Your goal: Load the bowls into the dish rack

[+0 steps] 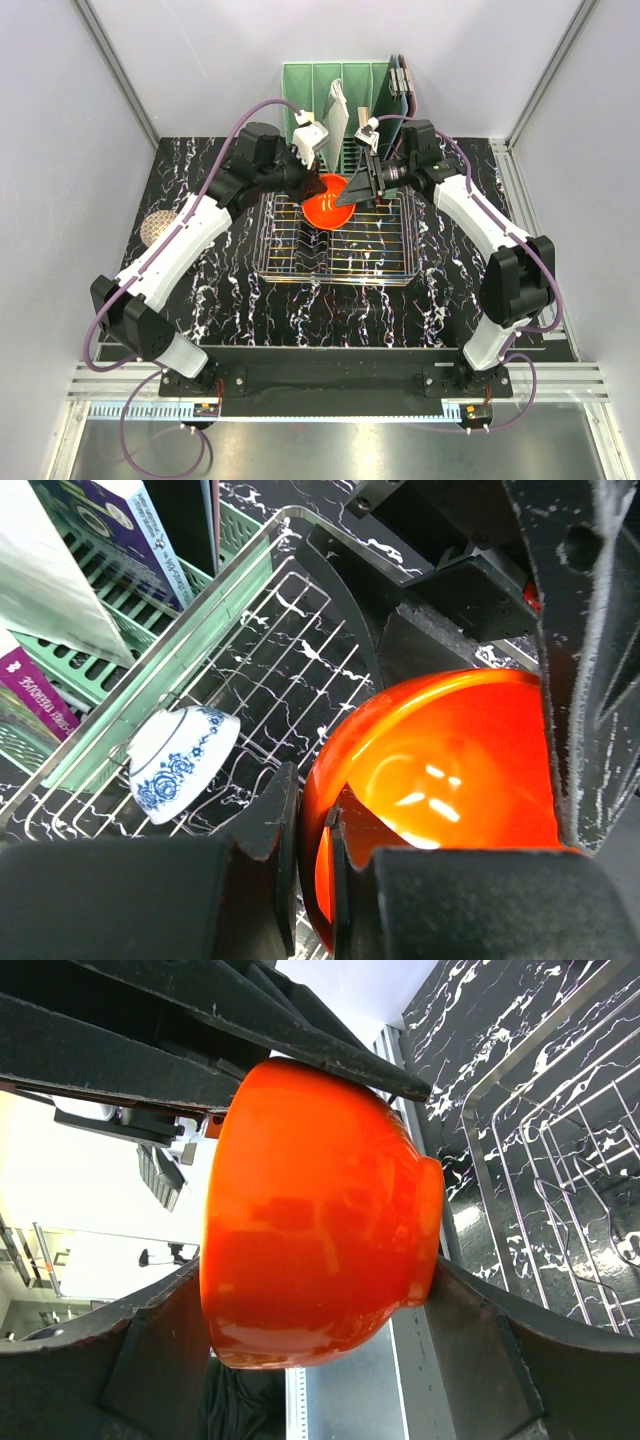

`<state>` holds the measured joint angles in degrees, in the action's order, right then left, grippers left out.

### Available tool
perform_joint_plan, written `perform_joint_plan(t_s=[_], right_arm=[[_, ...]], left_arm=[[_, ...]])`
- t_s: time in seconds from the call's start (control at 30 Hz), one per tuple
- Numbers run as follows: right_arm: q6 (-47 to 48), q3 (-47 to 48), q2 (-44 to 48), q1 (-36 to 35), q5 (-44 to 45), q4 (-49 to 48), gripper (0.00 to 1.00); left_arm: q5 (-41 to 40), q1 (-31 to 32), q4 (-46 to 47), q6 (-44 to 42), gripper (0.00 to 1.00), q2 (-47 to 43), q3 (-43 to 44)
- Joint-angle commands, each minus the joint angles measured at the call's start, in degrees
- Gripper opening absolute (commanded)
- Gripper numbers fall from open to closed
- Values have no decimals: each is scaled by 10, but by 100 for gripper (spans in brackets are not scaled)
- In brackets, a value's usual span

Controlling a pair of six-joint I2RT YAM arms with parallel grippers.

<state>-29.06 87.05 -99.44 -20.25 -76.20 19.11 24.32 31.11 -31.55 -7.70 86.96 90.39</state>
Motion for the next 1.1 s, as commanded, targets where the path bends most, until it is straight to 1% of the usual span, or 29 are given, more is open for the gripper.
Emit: perform_joint_plan(t_s=[0.0, 0.37, 0.5, 0.6, 0.63, 0.73, 0.77, 0.83, 0.87, 0.9, 0.93, 0.97, 1.0, 1.03, 1.07], right_arm=[[-6, 11, 20, -1, -24, -20, 86], [-8, 24, 21, 12, -38, -22, 86], [-8, 25, 25, 13, -41, -24, 81], [-7, 24, 27, 13, -45, -24, 69], [-5, 26, 28, 13, -48, -25, 63], [-7, 30, 30, 12, -53, -27, 51], [-7, 31, 30, 13, -54, -27, 42], [-7, 32, 32, 12, -54, -28, 31], [-7, 33, 34, 12, -54, -27, 21], [-7, 34, 35, 13, -53, -28, 15], [-6, 36, 35, 12, -52, -28, 10], [-6, 37, 35, 13, -52, -28, 6], [-6, 37, 35, 12, -51, -28, 0], [-6, 39, 35, 13, -48, -27, 0], [-6, 39, 35, 13, -48, -27, 0]], left_arm=[[-14, 0, 47, -8, 0, -31, -4], [-12, 1, 55, -6, 0, -36, -23], [-14, 1, 56, -6, 0, -37, -25], [-15, 1, 57, -6, 0, -37, -26], [-15, 0, 58, -6, 0, -37, -26], [-13, 0, 57, -5, 0, -35, -26], [-11, 1, 57, -5, 0, -34, -27], [-11, 0, 58, -2, 0, -31, -25], [-9, 0, 57, 0, 0, -29, -24], [-8, 1, 57, 0, 0, -28, -24], [-8, 1, 57, 0, 0, -27, -24], [-9, 1, 57, 0, 3, -27, -25], [-8, 1, 57, 0, 10, -27, -25], [-8, 1, 57, 1, 22, -27, -25], [-9, 1, 57, 1, 41, -27, -26]])
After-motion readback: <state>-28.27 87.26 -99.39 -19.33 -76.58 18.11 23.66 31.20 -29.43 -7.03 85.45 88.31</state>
